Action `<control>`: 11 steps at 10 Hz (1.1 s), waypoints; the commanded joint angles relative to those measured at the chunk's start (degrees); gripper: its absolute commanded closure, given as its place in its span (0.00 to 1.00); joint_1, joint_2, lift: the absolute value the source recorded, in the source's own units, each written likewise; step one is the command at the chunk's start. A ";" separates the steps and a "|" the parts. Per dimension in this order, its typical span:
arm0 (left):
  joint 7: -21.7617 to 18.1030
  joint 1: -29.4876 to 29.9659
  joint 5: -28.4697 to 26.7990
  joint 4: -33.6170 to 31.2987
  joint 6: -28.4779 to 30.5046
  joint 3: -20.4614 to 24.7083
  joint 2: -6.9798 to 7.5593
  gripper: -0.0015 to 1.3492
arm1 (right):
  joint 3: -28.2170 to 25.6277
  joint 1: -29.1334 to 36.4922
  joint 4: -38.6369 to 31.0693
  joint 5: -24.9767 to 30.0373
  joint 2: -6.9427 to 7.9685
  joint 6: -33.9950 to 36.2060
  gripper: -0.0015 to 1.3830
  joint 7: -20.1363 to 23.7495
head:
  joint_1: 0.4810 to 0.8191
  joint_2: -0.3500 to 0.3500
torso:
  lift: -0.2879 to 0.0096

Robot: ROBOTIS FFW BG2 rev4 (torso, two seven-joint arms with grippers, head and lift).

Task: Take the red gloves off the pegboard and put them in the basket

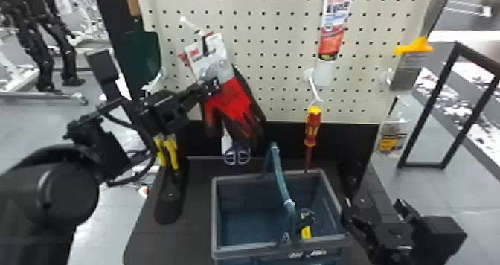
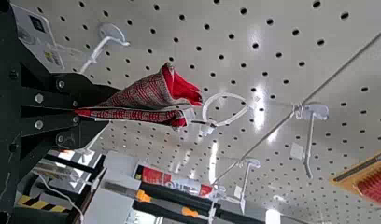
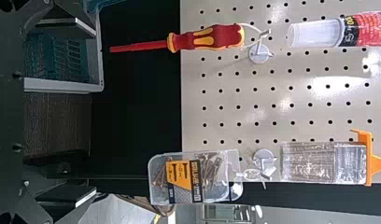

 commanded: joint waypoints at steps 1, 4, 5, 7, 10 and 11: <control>0.96 2.99 -0.47 0.00 -1.33 0.95 -1.56 0.88 | 0.01 0.00 0.00 -0.06 0.00 0.04 0.09 0.05 | 0.20 0.50 | 0.63; 2.28 8.00 -1.09 -1.23 -3.52 1.47 -3.84 0.88 | 0.01 0.09 0.00 -0.32 -0.18 0.04 0.09 0.05 | 0.20 0.50 | 0.63; 2.37 9.40 -1.70 -1.58 -5.81 1.39 -4.28 0.88 | 0.01 0.09 0.00 -0.32 -0.18 0.13 0.09 0.05 | 0.20 0.50 | 0.63; 2.81 11.78 -2.06 -1.58 -6.60 1.39 -5.34 0.88 | 0.01 0.00 0.09 -0.23 -0.18 0.04 0.09 0.14 | 0.20 0.50 | 0.63; 3.78 15.82 -3.55 0.35 -8.36 0.51 -6.80 0.88 | 0.01 0.00 0.09 -0.23 -0.18 0.13 0.09 0.32 | 0.20 0.50 | 0.63; 3.78 16.00 -3.02 2.02 -9.24 -0.28 -6.80 0.88 | 0.01 -0.09 0.09 -0.23 -0.18 0.13 0.09 0.40 | 0.20 0.50 | 0.63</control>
